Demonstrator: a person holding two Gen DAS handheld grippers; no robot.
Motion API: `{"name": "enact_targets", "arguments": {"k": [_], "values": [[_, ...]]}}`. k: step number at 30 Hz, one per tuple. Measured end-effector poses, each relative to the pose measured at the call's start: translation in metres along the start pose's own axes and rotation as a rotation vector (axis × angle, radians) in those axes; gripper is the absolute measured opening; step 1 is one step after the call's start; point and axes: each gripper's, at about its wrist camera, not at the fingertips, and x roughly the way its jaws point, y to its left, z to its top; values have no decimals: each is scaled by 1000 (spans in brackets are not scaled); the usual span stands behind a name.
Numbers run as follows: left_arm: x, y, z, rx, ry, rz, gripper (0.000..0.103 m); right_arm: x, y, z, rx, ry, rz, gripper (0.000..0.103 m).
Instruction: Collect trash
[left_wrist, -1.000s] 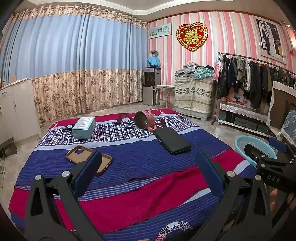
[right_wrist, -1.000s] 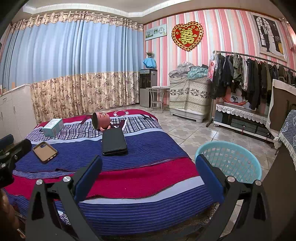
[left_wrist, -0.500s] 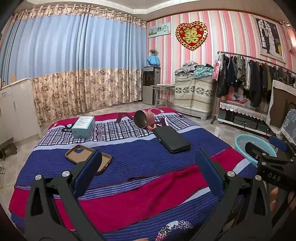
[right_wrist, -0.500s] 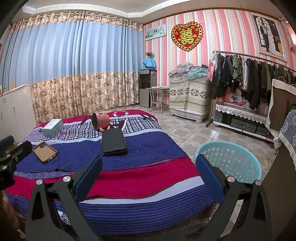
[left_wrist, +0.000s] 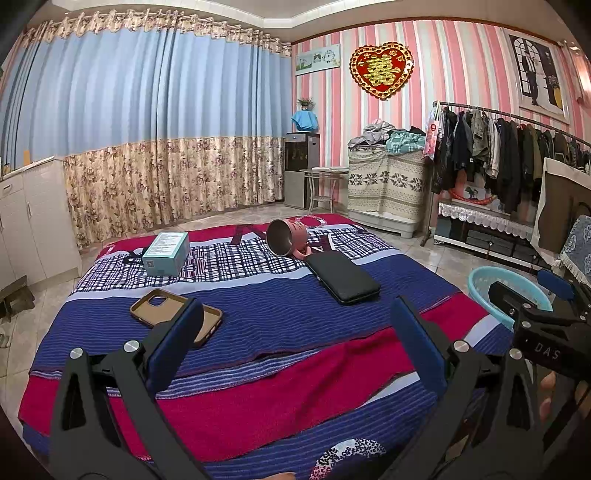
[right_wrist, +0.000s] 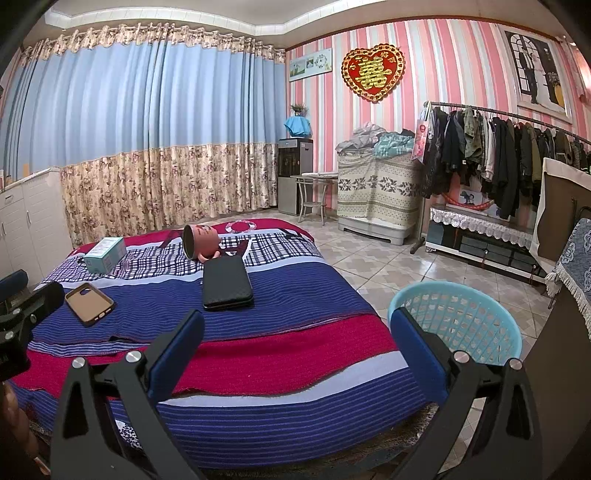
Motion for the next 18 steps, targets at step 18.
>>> {"name": "enact_targets", "arguments": {"k": [18], "values": [[1,-1,0,0,6,-3,98,0,0,-1,-1,0,0,99]]}}
